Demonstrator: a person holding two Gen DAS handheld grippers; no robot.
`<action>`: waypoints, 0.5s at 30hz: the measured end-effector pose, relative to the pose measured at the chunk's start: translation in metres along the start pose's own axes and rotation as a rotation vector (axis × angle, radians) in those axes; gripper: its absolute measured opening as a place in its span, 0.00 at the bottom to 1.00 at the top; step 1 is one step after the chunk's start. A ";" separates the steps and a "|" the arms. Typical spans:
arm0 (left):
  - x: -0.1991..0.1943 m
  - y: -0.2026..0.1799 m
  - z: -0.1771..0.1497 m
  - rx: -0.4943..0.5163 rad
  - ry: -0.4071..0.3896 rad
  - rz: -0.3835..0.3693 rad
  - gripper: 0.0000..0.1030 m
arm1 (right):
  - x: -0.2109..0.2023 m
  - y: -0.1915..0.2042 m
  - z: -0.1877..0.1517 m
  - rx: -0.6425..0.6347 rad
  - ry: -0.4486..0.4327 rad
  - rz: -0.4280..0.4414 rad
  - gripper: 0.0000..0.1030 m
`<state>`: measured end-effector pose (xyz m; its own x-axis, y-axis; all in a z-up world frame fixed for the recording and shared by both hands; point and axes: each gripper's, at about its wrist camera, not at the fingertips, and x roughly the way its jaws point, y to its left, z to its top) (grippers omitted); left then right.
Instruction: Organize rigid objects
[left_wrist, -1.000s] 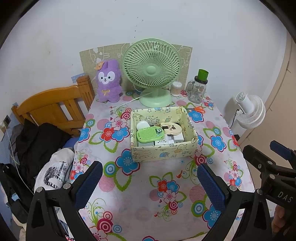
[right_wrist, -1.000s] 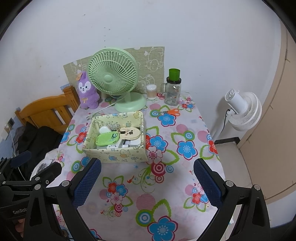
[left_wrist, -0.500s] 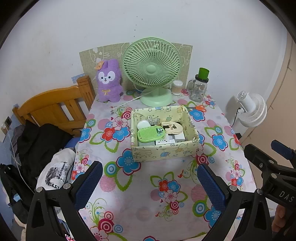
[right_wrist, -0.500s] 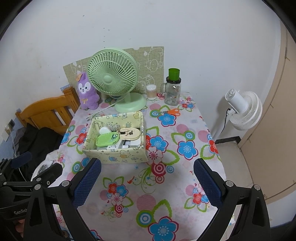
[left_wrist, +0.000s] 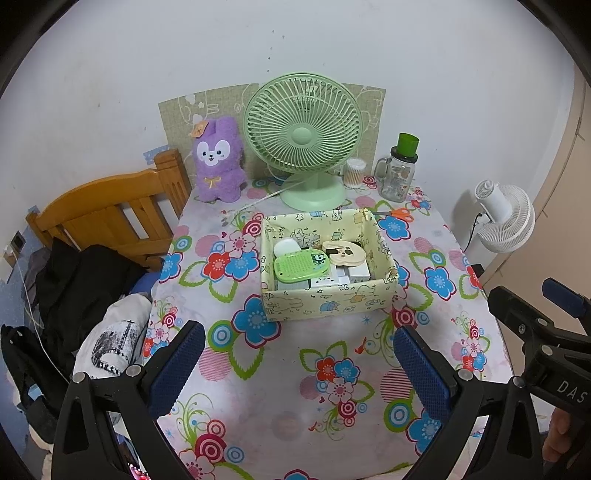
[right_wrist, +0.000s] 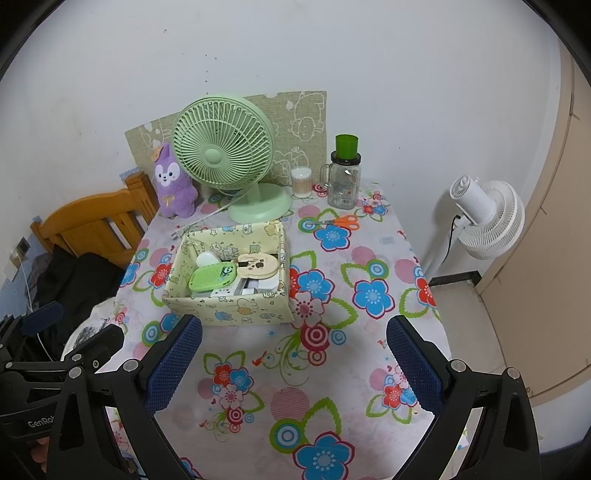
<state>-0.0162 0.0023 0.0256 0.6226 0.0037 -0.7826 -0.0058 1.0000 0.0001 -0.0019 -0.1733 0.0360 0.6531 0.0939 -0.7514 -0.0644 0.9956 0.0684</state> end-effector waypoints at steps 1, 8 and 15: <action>0.000 0.000 0.000 0.000 -0.001 0.000 1.00 | 0.000 0.000 0.000 -0.001 -0.001 0.000 0.98; 0.000 0.000 0.000 0.001 0.000 0.000 1.00 | 0.001 -0.003 0.001 -0.007 -0.004 0.001 0.98; 0.000 0.000 0.000 0.002 -0.001 0.000 1.00 | 0.001 -0.004 0.001 -0.009 -0.005 0.002 0.98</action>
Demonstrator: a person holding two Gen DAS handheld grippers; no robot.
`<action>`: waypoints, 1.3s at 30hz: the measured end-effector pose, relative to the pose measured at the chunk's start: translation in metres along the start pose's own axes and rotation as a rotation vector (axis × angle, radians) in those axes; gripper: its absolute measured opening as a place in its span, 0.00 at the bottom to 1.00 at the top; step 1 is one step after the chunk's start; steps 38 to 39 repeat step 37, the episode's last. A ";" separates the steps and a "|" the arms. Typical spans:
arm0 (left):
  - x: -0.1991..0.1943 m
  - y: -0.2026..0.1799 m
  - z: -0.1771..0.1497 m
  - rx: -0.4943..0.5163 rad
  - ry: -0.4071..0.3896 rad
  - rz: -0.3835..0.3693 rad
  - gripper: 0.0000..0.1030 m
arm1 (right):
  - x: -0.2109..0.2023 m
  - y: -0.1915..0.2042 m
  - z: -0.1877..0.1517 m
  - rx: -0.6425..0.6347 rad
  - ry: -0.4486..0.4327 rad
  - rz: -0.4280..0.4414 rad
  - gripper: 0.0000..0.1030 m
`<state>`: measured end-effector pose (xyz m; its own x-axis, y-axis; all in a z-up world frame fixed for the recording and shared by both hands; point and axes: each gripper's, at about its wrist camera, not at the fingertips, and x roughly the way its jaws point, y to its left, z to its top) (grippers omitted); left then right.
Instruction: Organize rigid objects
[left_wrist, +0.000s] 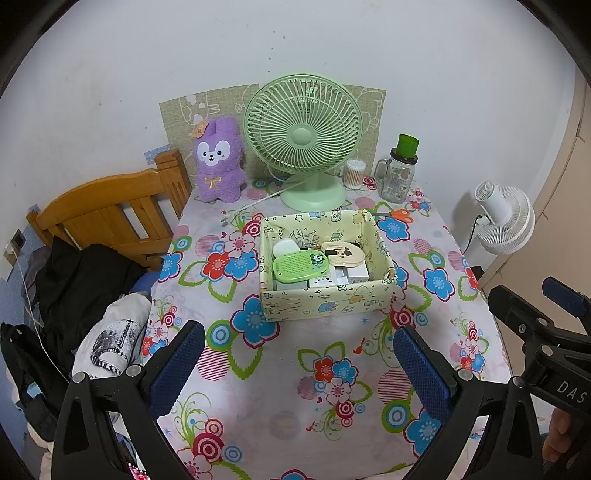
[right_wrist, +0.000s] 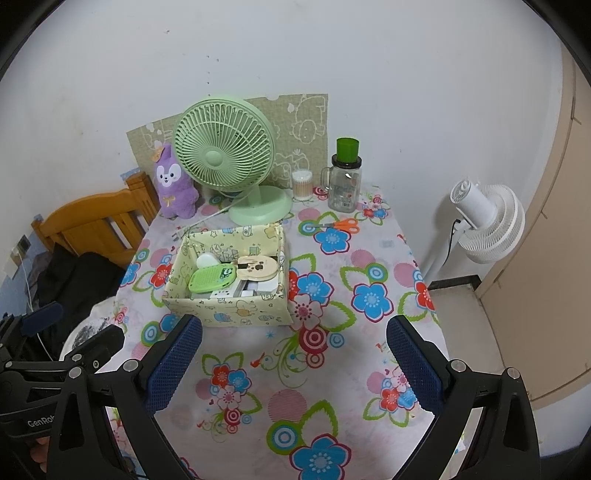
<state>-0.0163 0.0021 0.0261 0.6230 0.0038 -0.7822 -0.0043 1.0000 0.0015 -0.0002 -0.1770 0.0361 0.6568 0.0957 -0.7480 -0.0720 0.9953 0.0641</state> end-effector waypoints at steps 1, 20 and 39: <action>0.000 0.000 0.000 0.000 0.000 0.001 1.00 | 0.001 -0.001 0.000 0.001 0.001 0.000 0.98; 0.000 0.001 -0.001 0.000 0.001 0.000 1.00 | 0.000 -0.002 0.000 -0.005 0.001 0.004 0.98; 0.008 0.008 0.001 0.001 0.024 0.004 1.00 | 0.009 -0.001 -0.001 -0.009 0.020 0.013 0.98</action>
